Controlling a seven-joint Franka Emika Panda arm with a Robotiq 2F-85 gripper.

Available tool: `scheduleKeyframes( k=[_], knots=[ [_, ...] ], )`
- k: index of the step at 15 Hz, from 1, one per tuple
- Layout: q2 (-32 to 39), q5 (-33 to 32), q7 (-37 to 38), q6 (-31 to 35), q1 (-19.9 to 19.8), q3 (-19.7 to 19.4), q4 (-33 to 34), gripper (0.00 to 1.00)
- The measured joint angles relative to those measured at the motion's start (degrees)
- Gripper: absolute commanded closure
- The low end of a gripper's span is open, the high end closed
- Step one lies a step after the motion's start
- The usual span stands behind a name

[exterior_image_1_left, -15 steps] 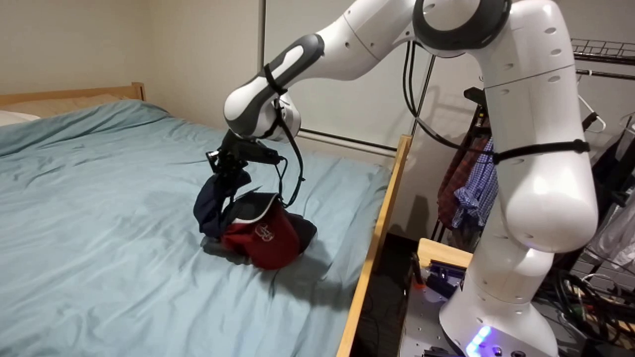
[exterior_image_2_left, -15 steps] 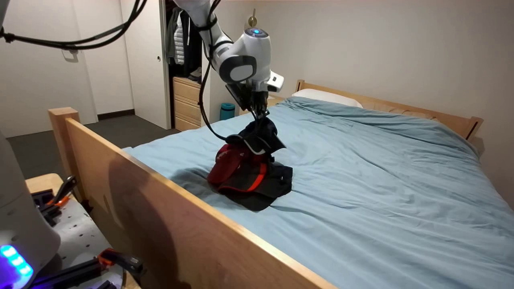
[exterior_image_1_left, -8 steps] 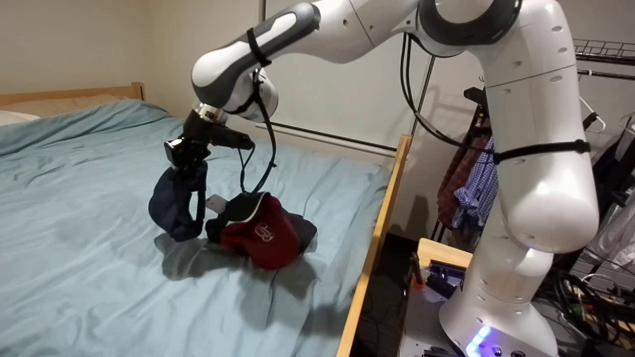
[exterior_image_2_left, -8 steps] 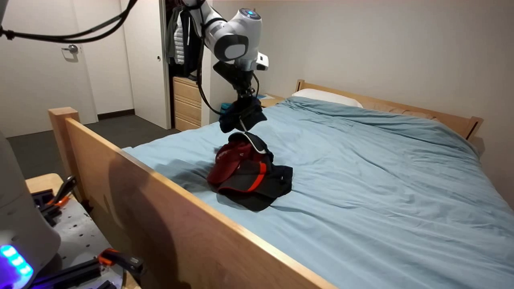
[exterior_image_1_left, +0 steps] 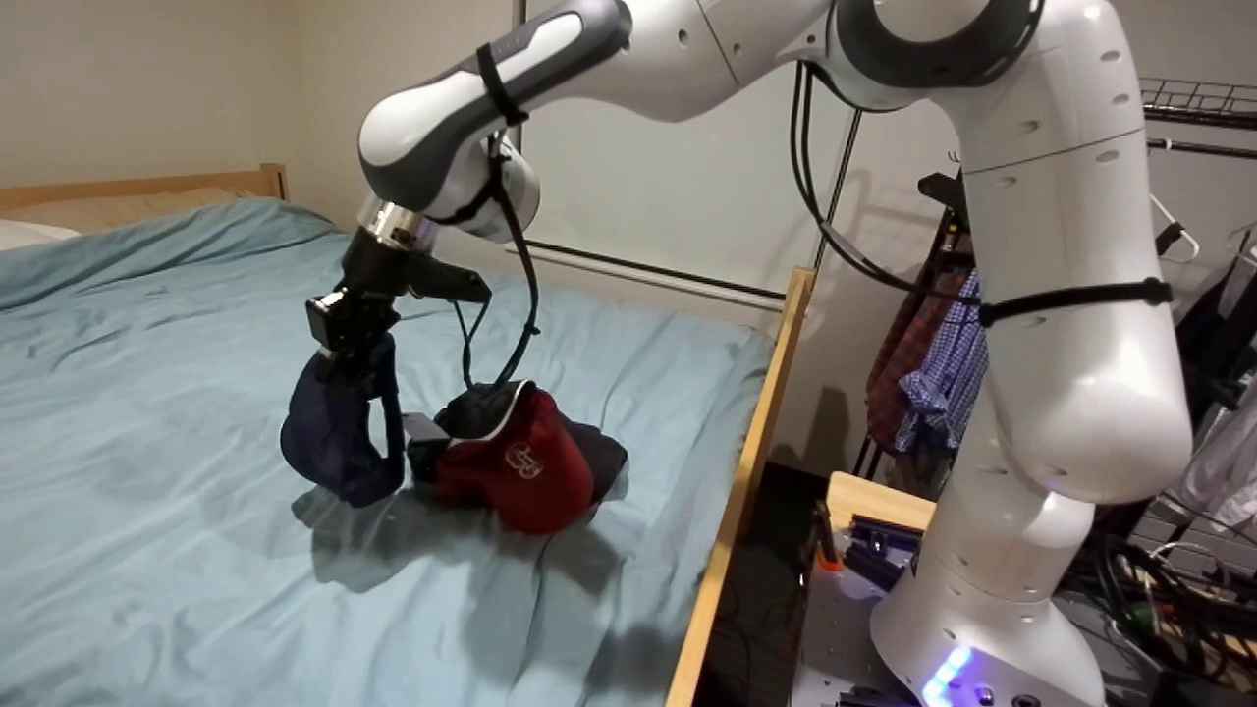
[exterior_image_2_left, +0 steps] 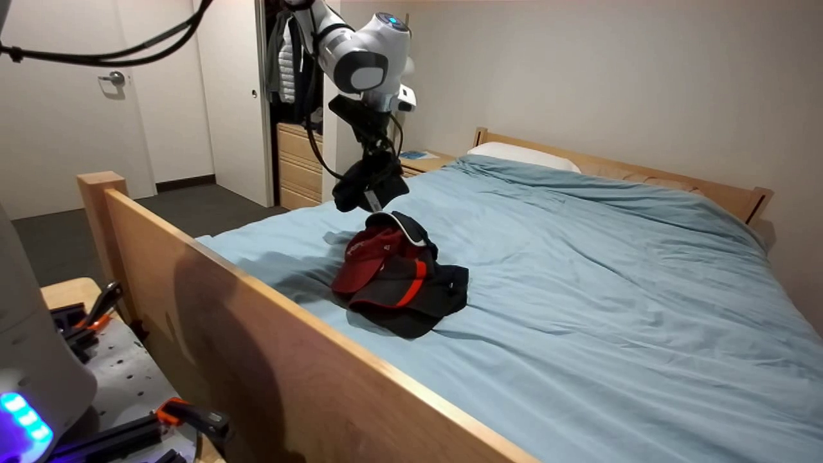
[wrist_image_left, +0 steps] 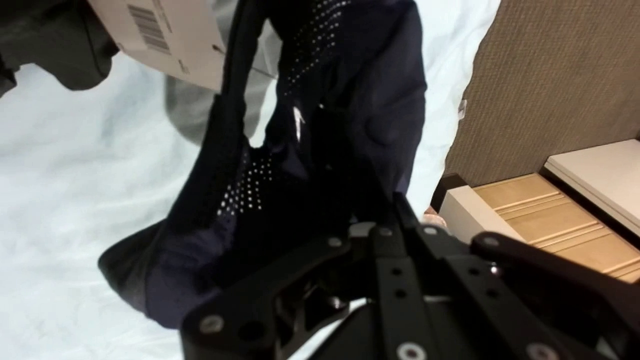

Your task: Remove the dark blue and white cap from the pile of hats on the bed

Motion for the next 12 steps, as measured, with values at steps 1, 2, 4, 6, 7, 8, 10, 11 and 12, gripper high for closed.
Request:
scheduleKeyframes(
  k=[1,2,4,6,7,8,10,11,12],
  knots=[
    [0.2,1.6,-1.6,-1.8,-0.2,0.6,0.0,0.97],
    [0.5,4.1,-3.9,-3.5,-0.3,1.5,-0.2,0.97],
    [1.1,9.3,-8.8,-6.7,-0.7,3.4,-1.0,0.97],
    [1.7,13.3,-11.8,-10.3,-0.6,4.0,-2.0,0.97],
    [1.9,14.2,-12.0,-11.2,-0.4,3.7,-2.8,0.98],
    [2.1,14.3,-11.6,-11.3,0.2,2.7,-3.9,0.98],
    [2.5,14.4,-11.4,-12.5,0.8,1.1,-6.0,0.97],
    [3.0,14.4,-11.5,-14.1,0.8,0.6,-6.5,0.97],
    [3.5,14.4,-11.5,-15.5,0.8,0.0,-6.8,0.97]
  ],
)
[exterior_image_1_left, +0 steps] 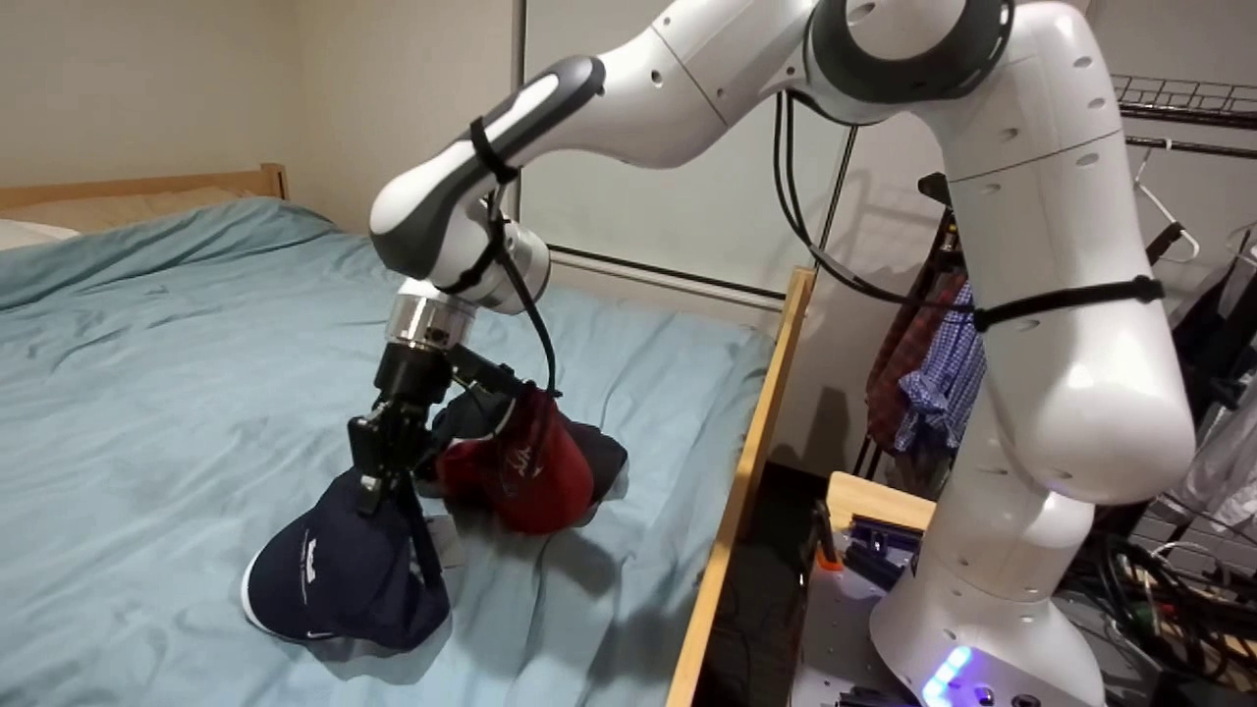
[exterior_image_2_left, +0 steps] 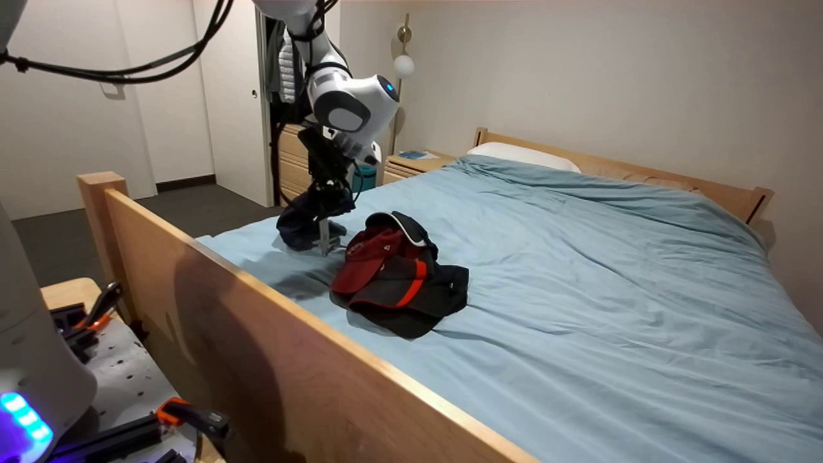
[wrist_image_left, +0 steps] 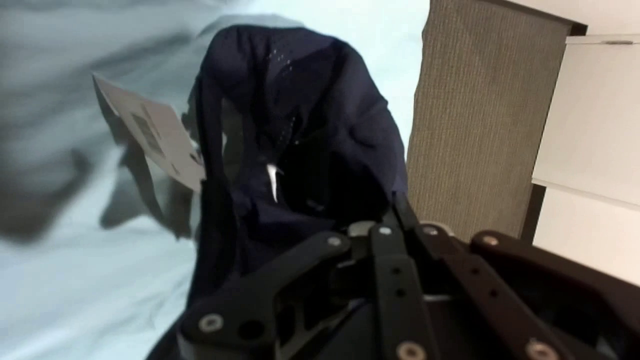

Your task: Remove the dark blue and white cap from the pile of hats on the bed

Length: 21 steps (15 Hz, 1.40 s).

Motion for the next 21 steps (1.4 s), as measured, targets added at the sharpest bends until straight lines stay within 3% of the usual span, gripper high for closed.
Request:
scheduleKeyframes(
  k=[2,6,13,17,21],
  knots=[
    [1.6,0.0,0.0,-1.6,0.0,-1.0,-0.3,0.7],
    [4.4,0.0,0.0,0.1,0.0,-3.1,-0.4,0.45],
    [2.8,-0.2,1.5,12.2,1.3,-3.9,-2.0,0.02],
    [-2.9,-6.9,9.6,19.5,5.5,-6.7,-5.7,0.0],
    [-8.9,-25.6,28.1,17.6,14.3,-17.0,-7.3,0.0]
  ],
)
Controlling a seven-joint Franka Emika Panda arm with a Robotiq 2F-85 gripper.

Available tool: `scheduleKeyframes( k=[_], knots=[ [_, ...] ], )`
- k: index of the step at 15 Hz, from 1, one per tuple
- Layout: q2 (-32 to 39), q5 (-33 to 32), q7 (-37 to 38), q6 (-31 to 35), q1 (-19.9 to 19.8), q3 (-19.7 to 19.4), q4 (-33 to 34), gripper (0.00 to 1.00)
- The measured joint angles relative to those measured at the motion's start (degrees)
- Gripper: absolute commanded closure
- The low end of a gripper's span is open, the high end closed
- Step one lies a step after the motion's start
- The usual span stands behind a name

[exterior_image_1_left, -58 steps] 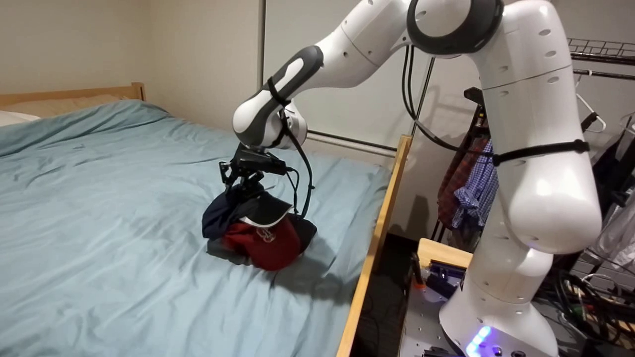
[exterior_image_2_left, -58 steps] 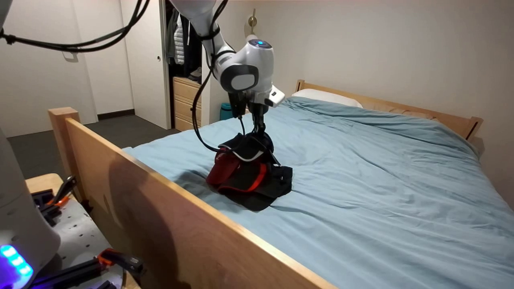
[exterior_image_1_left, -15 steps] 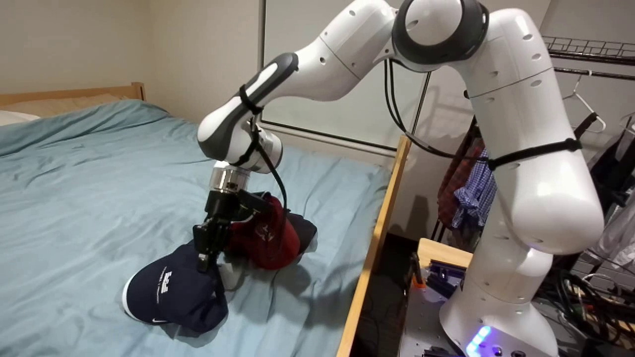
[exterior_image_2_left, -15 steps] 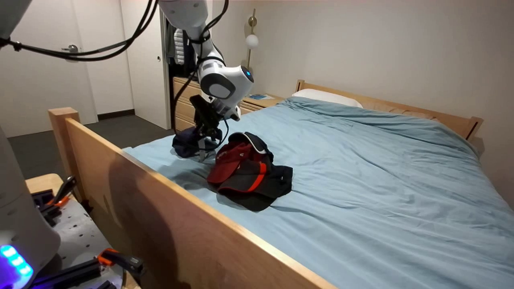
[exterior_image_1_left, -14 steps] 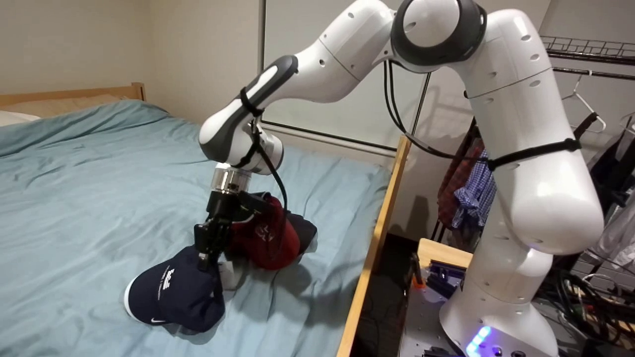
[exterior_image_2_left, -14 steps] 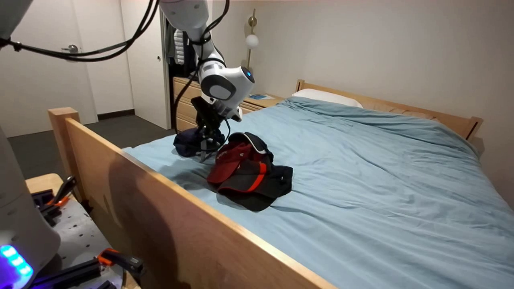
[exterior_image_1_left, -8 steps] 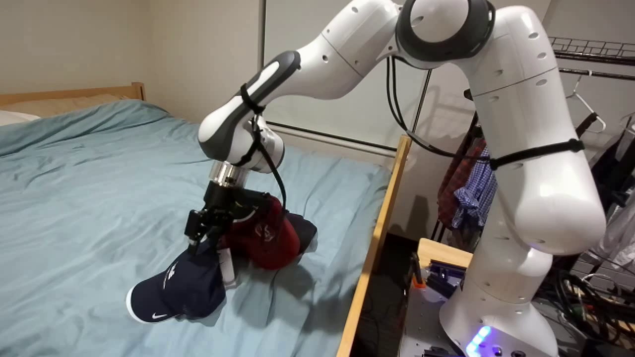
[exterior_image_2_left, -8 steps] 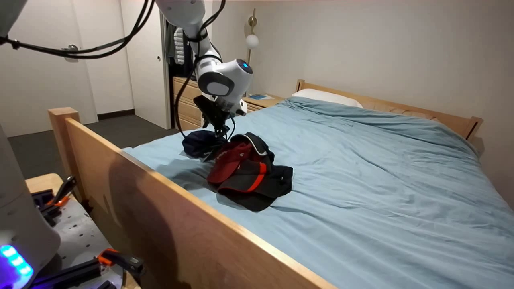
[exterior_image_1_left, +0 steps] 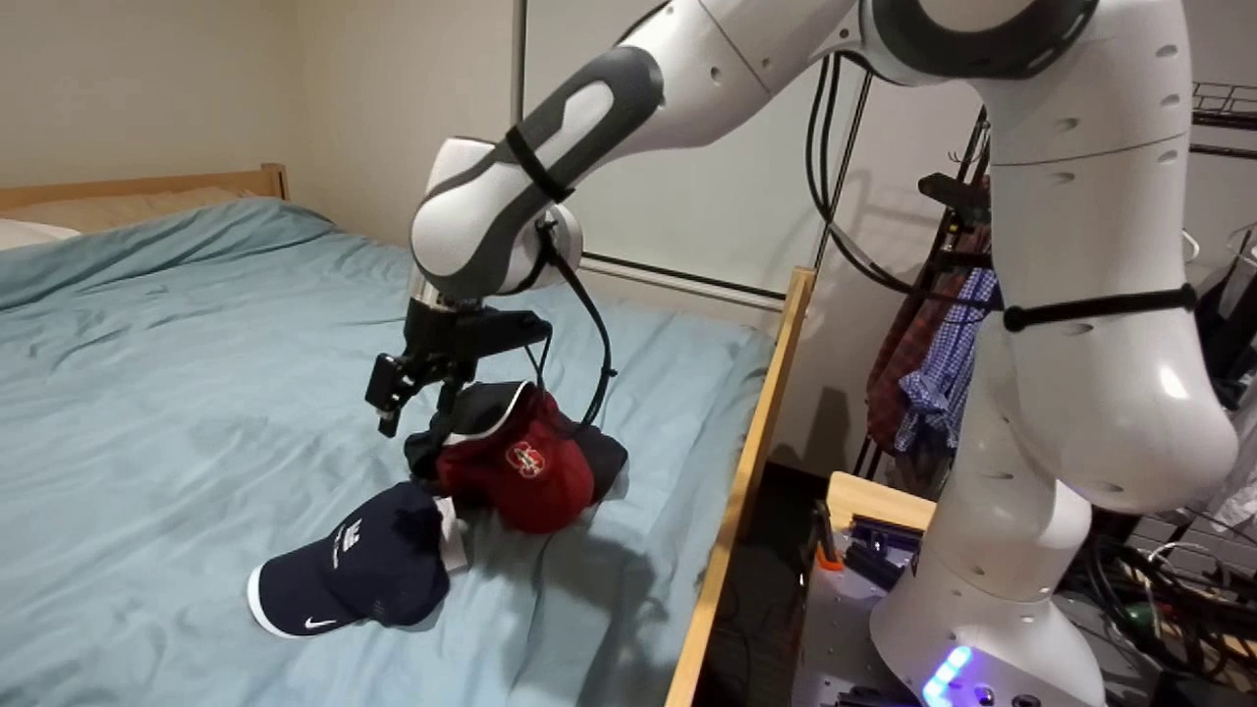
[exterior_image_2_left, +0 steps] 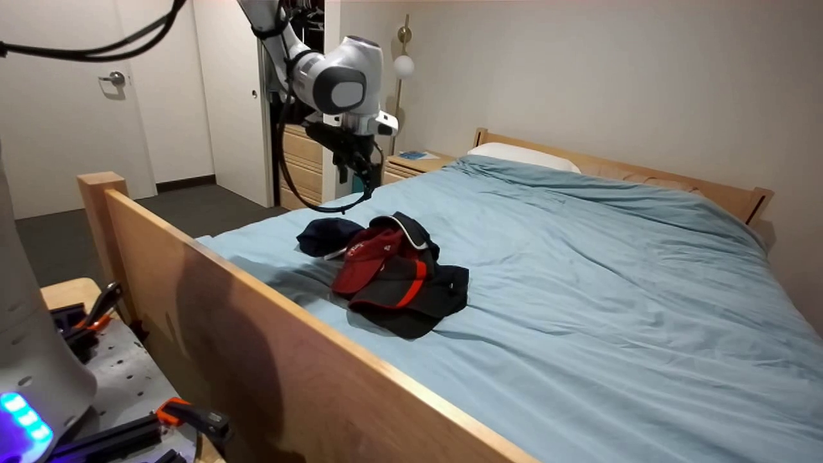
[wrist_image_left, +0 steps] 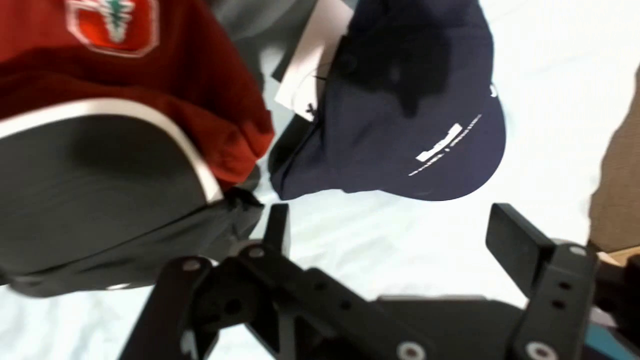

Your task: Remove the dark blue and white cap from the pile of hats on the bed

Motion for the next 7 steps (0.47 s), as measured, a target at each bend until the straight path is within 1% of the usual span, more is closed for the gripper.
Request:
scheduleKeyframes(
  k=[1,2,3,4,5,7],
  knots=[
    [-1.2,-5.0,4.6,-2.5,1.8,-2.5,0.2,0.0],
    [-2.3,-9.6,8.6,-5.7,2.5,-3.9,0.7,0.0],
    [-3.4,-12.9,11.4,-9.4,2.4,-4.4,1.4,0.0],
    [-4.2,-14.3,12.3,-13.2,2.1,-4.4,2.5,0.0],
    [-4.9,-14.5,12.3,-16.4,1.7,-4.3,3.6,0.0],
    [-5.7,-14.4,11.8,-20.4,0.5,-3.5,5.8,0.0]
  ],
)
